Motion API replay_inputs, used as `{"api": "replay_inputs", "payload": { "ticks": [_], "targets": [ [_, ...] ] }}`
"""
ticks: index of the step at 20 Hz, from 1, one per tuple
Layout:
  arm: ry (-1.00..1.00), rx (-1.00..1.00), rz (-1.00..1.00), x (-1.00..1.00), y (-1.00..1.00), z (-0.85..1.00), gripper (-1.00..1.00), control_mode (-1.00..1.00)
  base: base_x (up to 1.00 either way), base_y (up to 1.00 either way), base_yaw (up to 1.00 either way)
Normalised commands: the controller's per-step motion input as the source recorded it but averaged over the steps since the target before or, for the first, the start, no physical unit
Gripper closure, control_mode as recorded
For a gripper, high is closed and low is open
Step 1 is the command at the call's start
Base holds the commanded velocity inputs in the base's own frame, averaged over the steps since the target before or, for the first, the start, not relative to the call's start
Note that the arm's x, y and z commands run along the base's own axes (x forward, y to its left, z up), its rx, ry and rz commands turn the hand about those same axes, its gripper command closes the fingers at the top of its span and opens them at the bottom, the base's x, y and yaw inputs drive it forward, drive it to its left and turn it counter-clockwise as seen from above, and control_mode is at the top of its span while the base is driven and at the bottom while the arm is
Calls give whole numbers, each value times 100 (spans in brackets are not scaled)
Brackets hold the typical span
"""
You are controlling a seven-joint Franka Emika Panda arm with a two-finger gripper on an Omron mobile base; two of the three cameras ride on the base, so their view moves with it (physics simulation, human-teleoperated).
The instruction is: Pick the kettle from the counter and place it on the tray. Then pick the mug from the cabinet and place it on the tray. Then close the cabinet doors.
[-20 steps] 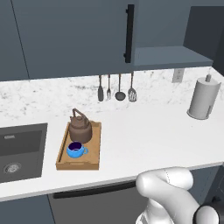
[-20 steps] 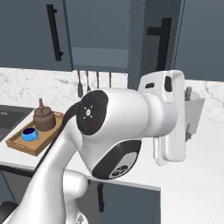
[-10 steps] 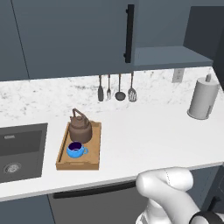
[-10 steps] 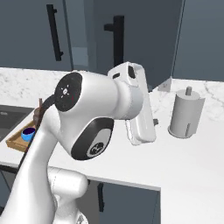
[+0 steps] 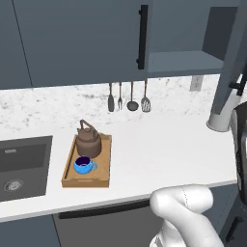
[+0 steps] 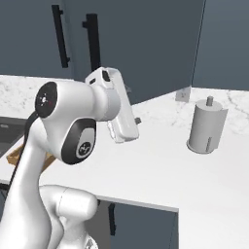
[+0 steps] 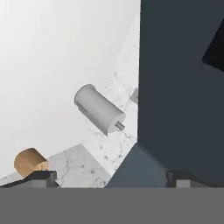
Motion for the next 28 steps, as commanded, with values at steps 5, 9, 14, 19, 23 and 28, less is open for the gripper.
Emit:
{"api": "replay_inputs", "payload": {
  "ticks": [5,9,14,19,23,28],
  "targets": [
    [0,0,10,92,53,0,-100,-100,0,0,0],
    [0,0,10,92,47,0,-100,-100,0,0,0],
    [0,0,7,95,41,0,-100,-100,0,0,0],
    [0,2,5,98,42,0,-100,-100,0,0,0],
    [0,4,3,98,30,0,-100,-100,0,0,0],
    [0,2,0,82,6,0,-100,-100,0,0,0]
  ]
}}
